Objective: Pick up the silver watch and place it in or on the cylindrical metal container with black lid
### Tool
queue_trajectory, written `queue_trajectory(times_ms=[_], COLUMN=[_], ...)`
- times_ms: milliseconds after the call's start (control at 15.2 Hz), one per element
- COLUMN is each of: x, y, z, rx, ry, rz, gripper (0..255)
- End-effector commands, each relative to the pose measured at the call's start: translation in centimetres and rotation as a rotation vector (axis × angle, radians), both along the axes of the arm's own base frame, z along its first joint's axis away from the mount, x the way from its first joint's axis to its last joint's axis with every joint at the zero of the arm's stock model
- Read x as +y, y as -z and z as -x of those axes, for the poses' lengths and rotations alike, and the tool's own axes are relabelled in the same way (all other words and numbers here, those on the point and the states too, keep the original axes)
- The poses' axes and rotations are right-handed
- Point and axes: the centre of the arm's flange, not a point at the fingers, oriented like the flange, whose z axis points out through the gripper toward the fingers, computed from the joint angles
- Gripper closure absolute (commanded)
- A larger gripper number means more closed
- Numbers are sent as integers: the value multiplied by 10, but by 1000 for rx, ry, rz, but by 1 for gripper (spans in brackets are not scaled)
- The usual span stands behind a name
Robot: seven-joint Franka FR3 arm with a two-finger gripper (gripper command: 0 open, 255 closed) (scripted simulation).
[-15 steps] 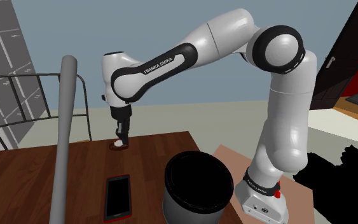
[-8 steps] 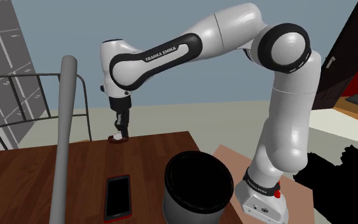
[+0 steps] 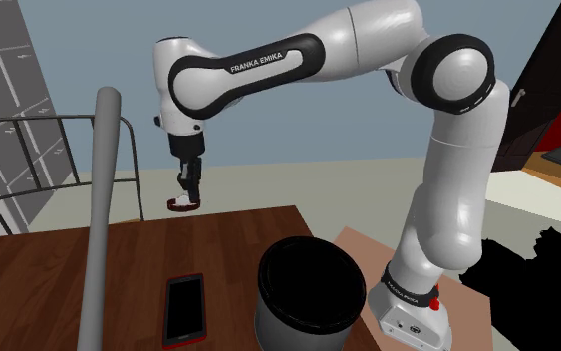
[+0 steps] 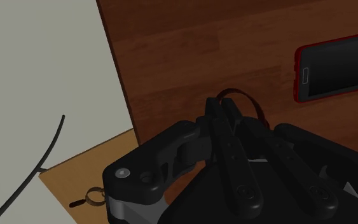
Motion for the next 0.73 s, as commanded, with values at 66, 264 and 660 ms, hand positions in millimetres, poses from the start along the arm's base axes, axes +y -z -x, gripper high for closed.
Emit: queue_trajectory(times_ms=[66, 264, 660], x=[-1, -1, -1], y=[-16, -32, -64], z=[0, 0, 0], rx=[0, 0, 0], ry=[0, 0, 0], rz=[0, 0, 0], gripper=[255, 255, 255])
